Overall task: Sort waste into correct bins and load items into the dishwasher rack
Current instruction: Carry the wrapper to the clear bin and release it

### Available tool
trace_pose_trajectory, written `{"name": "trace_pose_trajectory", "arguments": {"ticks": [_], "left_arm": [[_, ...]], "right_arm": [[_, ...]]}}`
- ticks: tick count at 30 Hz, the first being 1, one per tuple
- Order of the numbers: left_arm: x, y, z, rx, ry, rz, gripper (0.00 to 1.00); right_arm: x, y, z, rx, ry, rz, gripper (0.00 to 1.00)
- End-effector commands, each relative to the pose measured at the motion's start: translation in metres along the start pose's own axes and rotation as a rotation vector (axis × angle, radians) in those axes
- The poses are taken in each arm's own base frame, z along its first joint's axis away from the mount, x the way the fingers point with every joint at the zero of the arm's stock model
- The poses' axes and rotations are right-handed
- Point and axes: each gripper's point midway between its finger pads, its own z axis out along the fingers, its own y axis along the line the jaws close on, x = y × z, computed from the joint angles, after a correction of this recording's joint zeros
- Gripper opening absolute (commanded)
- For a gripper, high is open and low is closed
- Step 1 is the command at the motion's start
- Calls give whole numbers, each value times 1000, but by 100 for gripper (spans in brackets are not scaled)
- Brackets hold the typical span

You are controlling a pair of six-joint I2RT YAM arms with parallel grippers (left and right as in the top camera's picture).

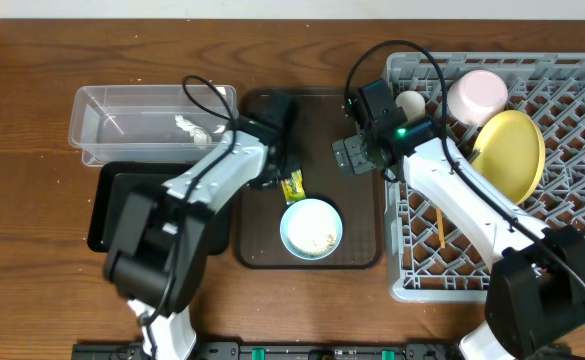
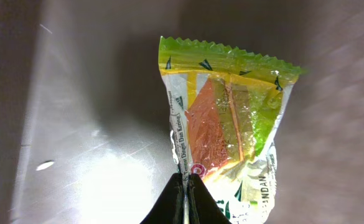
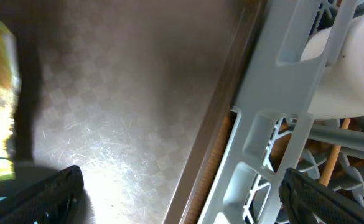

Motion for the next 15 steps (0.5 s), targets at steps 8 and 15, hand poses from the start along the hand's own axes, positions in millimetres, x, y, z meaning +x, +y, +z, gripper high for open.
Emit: {"name": "trace_pose_trajectory", "arguments": {"ticks": [8, 15], "left_arm": [[-75, 16, -115, 151, -291, -105, 6], [-129, 78, -145, 97, -456, -266, 6]], "right_arm": [[-3, 3, -4, 0, -14, 6, 99], [-3, 2, -4, 0, -14, 7, 99]]}}
